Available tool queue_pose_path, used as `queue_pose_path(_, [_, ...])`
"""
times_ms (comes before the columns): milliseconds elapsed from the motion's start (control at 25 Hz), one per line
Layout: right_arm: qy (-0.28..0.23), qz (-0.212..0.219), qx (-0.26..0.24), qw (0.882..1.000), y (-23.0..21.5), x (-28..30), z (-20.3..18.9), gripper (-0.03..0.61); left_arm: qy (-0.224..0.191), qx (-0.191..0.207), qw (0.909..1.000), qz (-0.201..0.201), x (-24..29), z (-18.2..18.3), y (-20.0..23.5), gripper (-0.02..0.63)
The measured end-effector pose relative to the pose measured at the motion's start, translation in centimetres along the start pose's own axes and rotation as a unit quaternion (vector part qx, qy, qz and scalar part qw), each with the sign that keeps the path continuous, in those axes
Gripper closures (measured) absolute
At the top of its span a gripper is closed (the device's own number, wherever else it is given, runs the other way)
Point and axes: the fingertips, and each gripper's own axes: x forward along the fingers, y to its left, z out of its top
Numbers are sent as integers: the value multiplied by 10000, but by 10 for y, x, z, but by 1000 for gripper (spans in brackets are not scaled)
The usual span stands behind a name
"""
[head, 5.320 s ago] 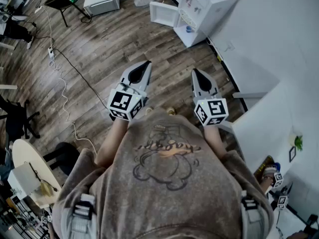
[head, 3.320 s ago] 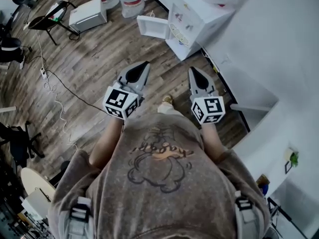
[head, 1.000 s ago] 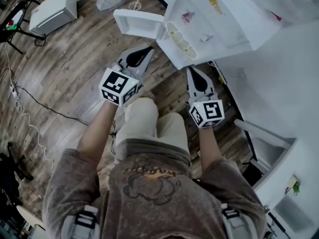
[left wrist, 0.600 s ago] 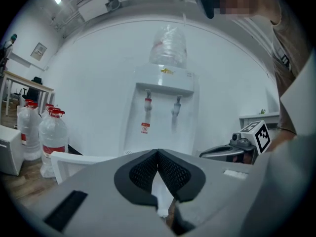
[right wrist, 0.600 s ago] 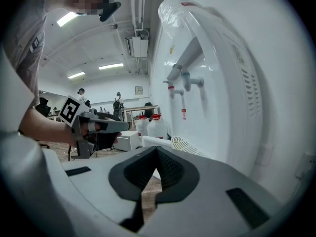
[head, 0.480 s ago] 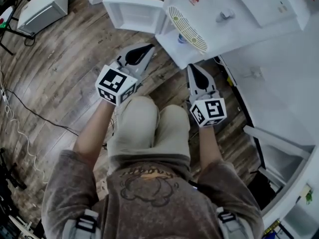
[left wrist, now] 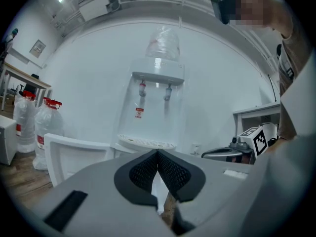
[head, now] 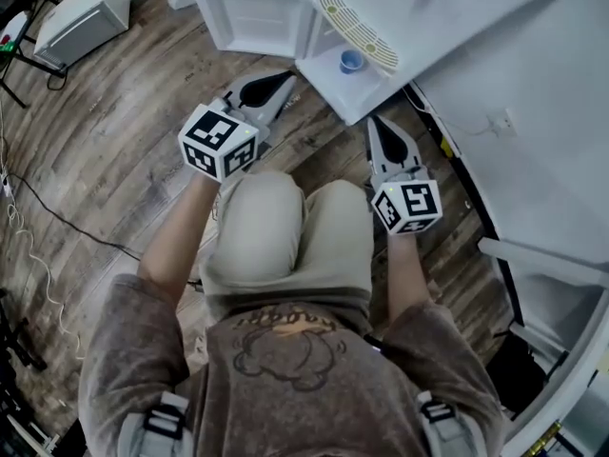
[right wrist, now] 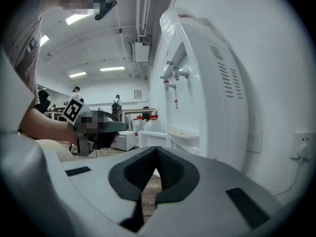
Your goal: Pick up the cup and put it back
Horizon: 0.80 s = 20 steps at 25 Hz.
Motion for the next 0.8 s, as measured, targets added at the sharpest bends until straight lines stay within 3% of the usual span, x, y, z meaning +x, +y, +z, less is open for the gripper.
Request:
queue_pose_path(320, [20, -119, 37, 9999, -3, -22, -6, 577, -11, 156, 9999, 18, -3, -5, -15, 611])
queue_pose_path(560, [-1, -135, 19, 9999, -2, -21, -9, 577, -101, -23, 9999, 121, -5, -8, -5, 609])
queue_pose_path(800, [85, -236, 35, 9997, -3, -19, -12, 577, -22, -12, 10000, 23, -3, -17, 5, 507])
